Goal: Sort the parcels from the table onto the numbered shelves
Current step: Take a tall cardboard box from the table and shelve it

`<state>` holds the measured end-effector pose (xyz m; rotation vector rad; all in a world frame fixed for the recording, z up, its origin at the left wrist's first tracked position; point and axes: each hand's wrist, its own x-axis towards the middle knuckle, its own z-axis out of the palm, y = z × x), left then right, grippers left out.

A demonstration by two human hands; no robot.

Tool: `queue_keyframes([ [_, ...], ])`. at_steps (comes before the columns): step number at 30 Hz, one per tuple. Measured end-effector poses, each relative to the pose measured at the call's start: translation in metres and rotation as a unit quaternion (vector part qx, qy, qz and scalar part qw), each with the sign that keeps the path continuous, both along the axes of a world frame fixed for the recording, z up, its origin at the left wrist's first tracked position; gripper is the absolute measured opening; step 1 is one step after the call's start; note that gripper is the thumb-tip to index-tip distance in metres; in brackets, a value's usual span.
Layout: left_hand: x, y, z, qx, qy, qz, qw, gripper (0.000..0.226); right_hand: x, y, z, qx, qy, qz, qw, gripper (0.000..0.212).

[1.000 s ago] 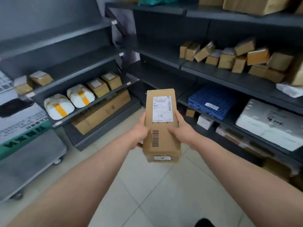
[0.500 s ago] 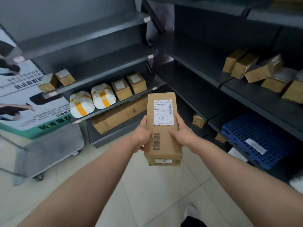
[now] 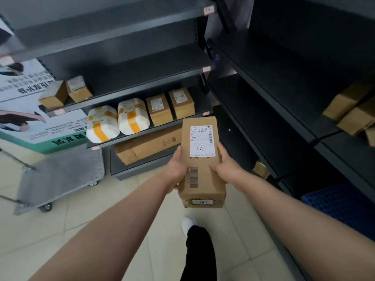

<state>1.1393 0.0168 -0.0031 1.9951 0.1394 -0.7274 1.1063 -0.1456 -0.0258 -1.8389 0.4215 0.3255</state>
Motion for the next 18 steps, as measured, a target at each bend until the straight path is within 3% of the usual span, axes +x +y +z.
queue_keyframes([
  [3, 0.054, -0.010, -0.009, -0.004, 0.009, 0.002, 1.000, 0.040, 0.049, -0.007, -0.007, 0.002, 0.005, -0.013, 1.000, 0.070],
  [7, 0.126, -0.027, -0.024, -0.019, 0.029, -0.022, 0.999, 0.056, 0.116, -0.022, -0.021, 0.008, 0.027, -0.043, 0.999, 0.073],
  [18, 0.258, -0.076, -0.071, -0.048, 0.082, -0.049, 0.994, 0.047, 0.239, -0.068, -0.070, -0.006, 0.091, -0.104, 0.990, 0.072],
])
